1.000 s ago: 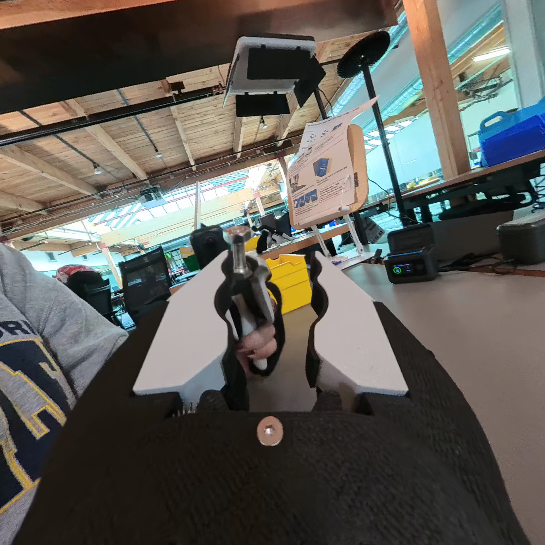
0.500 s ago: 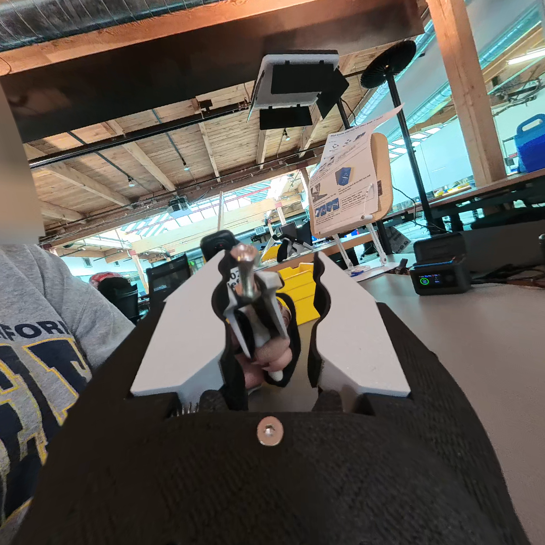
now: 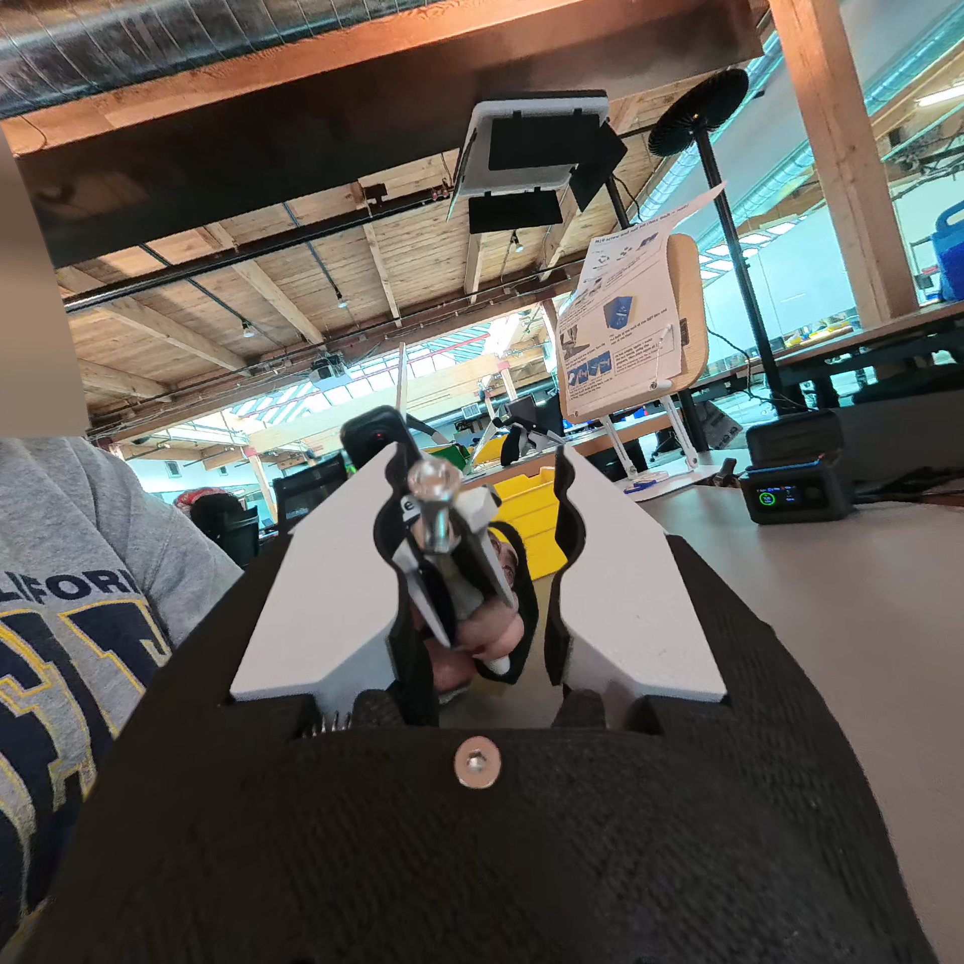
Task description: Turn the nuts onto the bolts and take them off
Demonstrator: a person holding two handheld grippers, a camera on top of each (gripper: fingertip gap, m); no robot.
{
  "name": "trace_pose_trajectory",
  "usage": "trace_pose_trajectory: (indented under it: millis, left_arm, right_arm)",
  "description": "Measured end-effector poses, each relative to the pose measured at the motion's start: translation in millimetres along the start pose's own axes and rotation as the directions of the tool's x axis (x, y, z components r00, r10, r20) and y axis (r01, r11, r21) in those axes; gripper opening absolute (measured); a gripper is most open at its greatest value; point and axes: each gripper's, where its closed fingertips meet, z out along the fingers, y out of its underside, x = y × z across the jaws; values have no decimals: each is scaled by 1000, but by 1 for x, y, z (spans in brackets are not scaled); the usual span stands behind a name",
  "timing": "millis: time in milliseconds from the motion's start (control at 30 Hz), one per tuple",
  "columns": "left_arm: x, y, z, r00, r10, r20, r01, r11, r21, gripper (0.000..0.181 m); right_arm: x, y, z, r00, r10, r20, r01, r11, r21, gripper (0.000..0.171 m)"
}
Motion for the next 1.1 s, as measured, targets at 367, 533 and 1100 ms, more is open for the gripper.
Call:
trace_pose_trajectory:
  millis: [367,533,1100]
  left_arm:
    - [-14,4,-6,998,-15,55,16,1000,-24,15]
    - [0,-1,0,1000,-4,-1,4,1000,-3,16]
    - [-22,5,-7,987,79,139,-71,996,-60,16]
  right_arm:
    - [-2,0,1,1000,4,6,-4,1000,9,52]
    - [0,1,0,1000,25,7,-25,1000,9,55]
    - [2,0,-1,996,93,15,-93,995,27,19]
